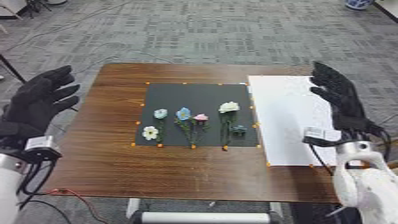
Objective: Arrange flowers
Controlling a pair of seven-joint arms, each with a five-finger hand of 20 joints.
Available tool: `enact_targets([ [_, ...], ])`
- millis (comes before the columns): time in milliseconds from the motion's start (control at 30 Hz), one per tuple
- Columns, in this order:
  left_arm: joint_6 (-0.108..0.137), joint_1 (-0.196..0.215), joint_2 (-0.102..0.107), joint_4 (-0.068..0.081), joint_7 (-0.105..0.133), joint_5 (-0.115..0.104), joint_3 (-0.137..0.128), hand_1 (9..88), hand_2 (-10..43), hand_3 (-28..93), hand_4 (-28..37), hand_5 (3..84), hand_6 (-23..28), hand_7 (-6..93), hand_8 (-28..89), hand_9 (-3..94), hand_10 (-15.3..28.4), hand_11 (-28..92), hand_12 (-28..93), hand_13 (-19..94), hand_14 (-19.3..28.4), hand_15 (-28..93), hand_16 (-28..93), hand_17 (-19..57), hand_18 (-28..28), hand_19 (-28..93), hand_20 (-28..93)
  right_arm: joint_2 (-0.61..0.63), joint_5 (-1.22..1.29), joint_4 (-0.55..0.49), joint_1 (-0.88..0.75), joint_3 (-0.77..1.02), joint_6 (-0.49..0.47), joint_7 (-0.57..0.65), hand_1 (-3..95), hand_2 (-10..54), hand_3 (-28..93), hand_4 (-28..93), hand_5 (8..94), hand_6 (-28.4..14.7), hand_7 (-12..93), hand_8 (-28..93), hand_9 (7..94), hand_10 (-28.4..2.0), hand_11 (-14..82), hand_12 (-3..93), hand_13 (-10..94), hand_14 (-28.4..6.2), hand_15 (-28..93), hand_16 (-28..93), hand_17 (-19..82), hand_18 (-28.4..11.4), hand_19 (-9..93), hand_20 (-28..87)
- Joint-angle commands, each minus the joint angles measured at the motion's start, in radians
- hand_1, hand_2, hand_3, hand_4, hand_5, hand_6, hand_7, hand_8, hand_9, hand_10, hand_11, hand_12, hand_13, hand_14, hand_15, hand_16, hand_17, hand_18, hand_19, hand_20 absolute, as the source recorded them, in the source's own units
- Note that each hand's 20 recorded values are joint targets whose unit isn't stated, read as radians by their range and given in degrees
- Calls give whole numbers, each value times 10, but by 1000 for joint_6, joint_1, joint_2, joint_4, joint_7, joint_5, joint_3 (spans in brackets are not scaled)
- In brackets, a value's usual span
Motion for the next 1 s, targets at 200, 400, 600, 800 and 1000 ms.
enact_targets([
  [200, 46, -42, -78, 1, 59, 49, 99, 242, -49, 694, -283, 231, 24, 271, -120, 142, 103, 283, 143, 69, 130, 440, -74, -102, 196, 382, 114, -87, 533, -91, -280, 144, -225, -25, 105, -48, 866, -264, 290, -34, 98, -75, 275, -117, 16, 195, 158, -127, 96, 230, -50, -228, 343, 125],
  [400, 12, -48, -106, -8, 36, 120, 123, 252, -56, 691, -283, 223, 22, 272, -122, 130, 95, 281, 145, 66, 127, 438, -72, -102, 195, 380, 115, -121, 504, -84, -231, 92, -238, 16, 108, -53, 859, -260, 308, -34, 106, -70, 288, -119, 23, 205, 173, -121, 98, 249, -56, -233, 358, 115],
  [600, 3, -115, -106, 22, 43, 118, 203, 259, -57, 684, -283, 206, 16, 270, -123, 115, 88, 266, 142, 58, 122, 428, -71, -107, 198, 372, 110, -130, 485, -78, -207, 79, -265, 57, 116, -50, 854, -256, 308, -35, 112, -73, 283, -120, 22, 209, 165, -114, 100, 266, -63, -228, 359, 112],
  [800, -17, -93, -126, 13, 18, 112, 194, 258, -57, 684, -283, 210, 17, 274, -124, 123, 92, 271, 145, 60, 123, 431, -66, -108, 196, 372, 111, -113, 445, -74, -198, 80, -262, 73, 122, -52, 854, -253, 300, -37, 105, -70, 279, -120, 20, 213, 162, -113, 97, 277, -66, -224, 360, 113],
  [1000, -80, -75, -89, 9, -37, 82, 133, 257, -55, 685, -283, 195, 15, 273, -125, 122, 92, 272, 143, 58, 123, 429, -68, -110, 205, 371, 109, -141, 428, -68, -188, 60, -256, 55, 123, -47, 854, -253, 286, -40, 105, -69, 266, -120, 20, 216, 154, -113, 98, 281, -59, -212, 351, 109],
])
